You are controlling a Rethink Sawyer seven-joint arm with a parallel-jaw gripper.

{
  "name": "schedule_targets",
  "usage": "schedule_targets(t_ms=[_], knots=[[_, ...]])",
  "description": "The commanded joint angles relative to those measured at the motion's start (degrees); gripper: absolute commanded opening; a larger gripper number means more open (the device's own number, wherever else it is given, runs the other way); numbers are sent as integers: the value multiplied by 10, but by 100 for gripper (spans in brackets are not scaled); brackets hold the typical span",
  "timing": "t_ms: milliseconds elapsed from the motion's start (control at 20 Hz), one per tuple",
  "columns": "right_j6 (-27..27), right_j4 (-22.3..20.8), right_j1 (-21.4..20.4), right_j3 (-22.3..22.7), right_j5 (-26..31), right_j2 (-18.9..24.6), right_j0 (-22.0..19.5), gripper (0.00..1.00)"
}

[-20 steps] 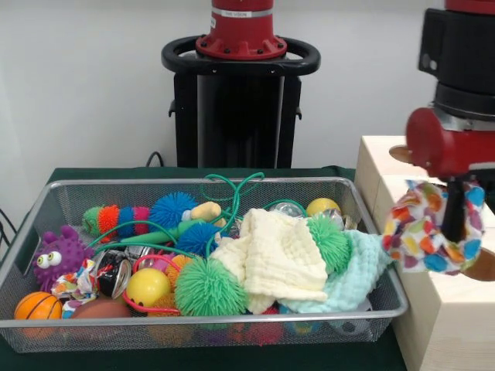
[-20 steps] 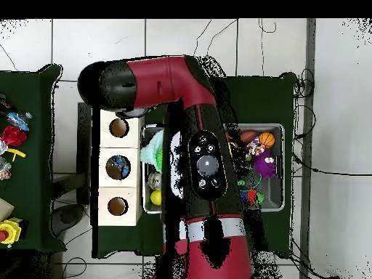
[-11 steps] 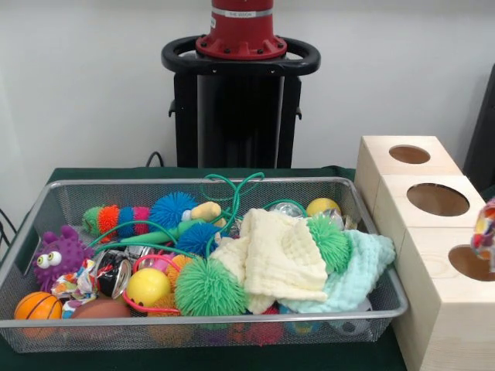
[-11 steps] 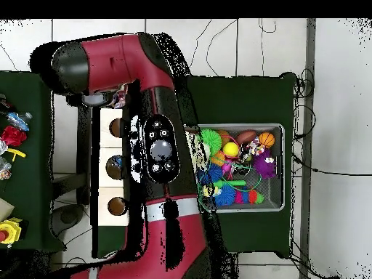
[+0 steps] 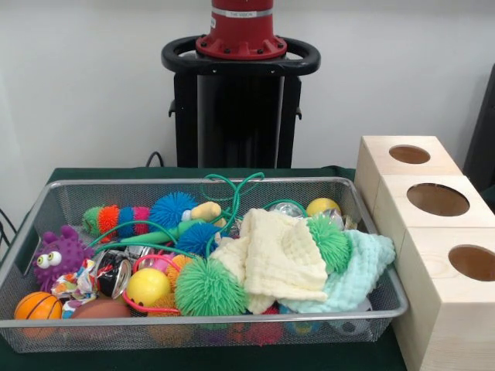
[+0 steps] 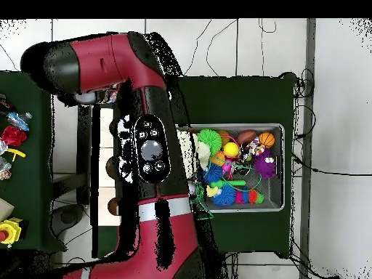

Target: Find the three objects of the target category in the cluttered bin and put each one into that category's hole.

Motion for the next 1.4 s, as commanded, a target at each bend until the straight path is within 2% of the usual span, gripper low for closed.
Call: schedule_targets(t_ms=[50, 300, 600, 850, 1150, 1400], knots=[[130, 5, -13, 110, -44, -33, -21, 0], [138, 9, -10, 125, -54, -46, -5, 0], [134, 13, -26, 178, -82, -62, 6, 0], [136, 22, -13, 164, -76, -65, 7, 0], [130, 34, -16, 176, -83, -64, 9, 0], [138, 49, -24, 212, -112, -65, 12, 0]])
